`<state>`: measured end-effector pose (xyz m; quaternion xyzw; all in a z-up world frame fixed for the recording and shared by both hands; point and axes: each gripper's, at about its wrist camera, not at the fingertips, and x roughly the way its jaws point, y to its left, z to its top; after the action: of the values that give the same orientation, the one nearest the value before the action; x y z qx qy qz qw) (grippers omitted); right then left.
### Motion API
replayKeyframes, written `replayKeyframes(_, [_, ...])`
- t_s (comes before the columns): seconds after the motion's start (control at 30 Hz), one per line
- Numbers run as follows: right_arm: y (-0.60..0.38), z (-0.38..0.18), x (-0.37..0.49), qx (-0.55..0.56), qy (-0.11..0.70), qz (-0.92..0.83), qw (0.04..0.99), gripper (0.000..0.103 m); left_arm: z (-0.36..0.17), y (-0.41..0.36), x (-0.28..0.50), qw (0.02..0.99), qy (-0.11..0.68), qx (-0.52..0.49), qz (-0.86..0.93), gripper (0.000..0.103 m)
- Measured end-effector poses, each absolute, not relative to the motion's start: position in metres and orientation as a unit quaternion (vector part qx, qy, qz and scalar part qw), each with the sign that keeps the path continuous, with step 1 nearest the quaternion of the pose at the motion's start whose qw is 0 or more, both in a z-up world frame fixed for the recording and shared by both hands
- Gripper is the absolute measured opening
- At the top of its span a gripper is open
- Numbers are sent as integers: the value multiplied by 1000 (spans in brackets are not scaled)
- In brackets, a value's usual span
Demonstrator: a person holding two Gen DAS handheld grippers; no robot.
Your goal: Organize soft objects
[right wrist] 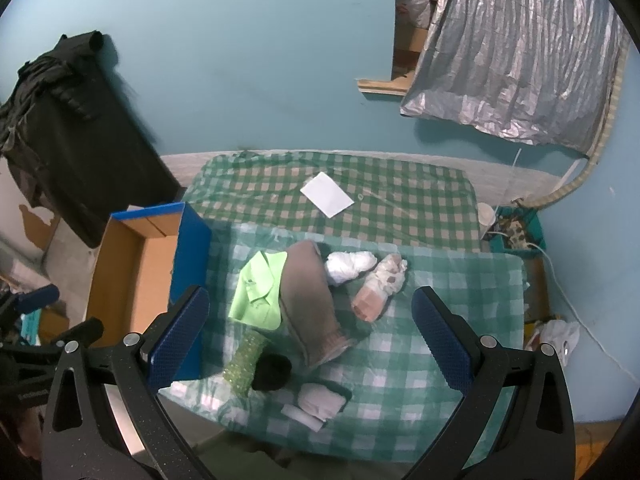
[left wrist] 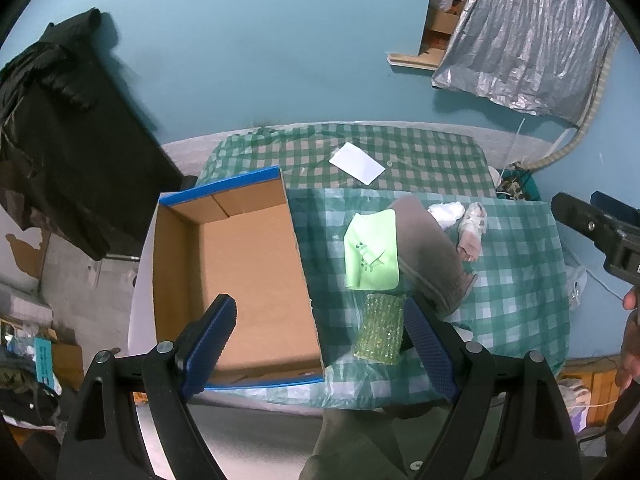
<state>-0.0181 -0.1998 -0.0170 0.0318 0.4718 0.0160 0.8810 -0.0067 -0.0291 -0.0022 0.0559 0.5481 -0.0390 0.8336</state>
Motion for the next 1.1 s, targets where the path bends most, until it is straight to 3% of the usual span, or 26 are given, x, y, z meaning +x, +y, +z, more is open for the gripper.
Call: replayKeyframes(1.1, [-201,-16,-22,38,474,12,880,101,-5,-36,-10,833,548,64,-51,87])
